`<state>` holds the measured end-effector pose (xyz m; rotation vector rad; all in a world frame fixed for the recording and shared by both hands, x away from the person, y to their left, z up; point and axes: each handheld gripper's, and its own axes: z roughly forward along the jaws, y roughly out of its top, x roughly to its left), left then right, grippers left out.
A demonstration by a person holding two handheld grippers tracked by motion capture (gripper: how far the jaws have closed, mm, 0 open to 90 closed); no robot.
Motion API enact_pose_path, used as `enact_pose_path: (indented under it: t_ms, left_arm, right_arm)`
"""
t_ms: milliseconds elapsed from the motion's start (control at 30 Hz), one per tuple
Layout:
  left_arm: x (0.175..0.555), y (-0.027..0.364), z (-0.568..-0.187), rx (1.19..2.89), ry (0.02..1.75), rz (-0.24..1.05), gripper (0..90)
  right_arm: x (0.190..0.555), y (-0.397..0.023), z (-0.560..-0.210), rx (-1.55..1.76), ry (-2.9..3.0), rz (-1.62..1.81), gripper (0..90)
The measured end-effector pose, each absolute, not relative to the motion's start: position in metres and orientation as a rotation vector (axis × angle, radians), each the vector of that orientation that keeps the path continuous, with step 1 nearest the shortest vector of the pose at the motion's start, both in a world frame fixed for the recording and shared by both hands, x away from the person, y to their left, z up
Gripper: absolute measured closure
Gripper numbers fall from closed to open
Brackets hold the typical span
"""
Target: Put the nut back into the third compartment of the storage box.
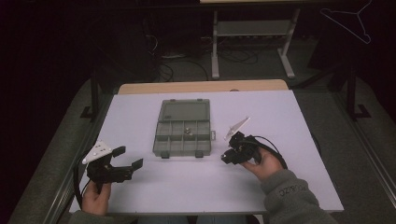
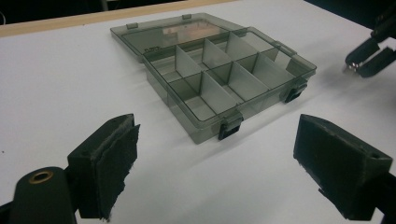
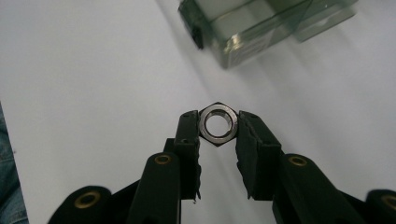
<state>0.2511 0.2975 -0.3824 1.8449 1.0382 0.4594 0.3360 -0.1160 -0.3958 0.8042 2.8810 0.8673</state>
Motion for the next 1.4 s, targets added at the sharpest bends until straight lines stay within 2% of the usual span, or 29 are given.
enact_pose_path:
  t_ms: [500,833,1067,1400]
  left_arm:
    - [0.252,0.296,-0.382,1.844,1.043,0.457,12.9]
    - [0.254,0.296,-0.383,1.842,1.037,0.458,12.9]
    - [0.254,0.295,-0.384,1.854,1.037,0.451,12.8]
    - [0.254,0.295,-0.383,1.851,1.028,0.445,12.8]
  right_arm:
    - [0.380,-0.107,-0.363,0.827,2.848,0.928,69.3]
    - [0.415,-0.085,-0.350,0.822,2.827,0.943,69.3]
    - [0.436,-0.064,-0.353,0.849,2.819,0.969,69.3]
    - [0.454,-0.015,-0.377,0.845,2.842,0.945,69.3]
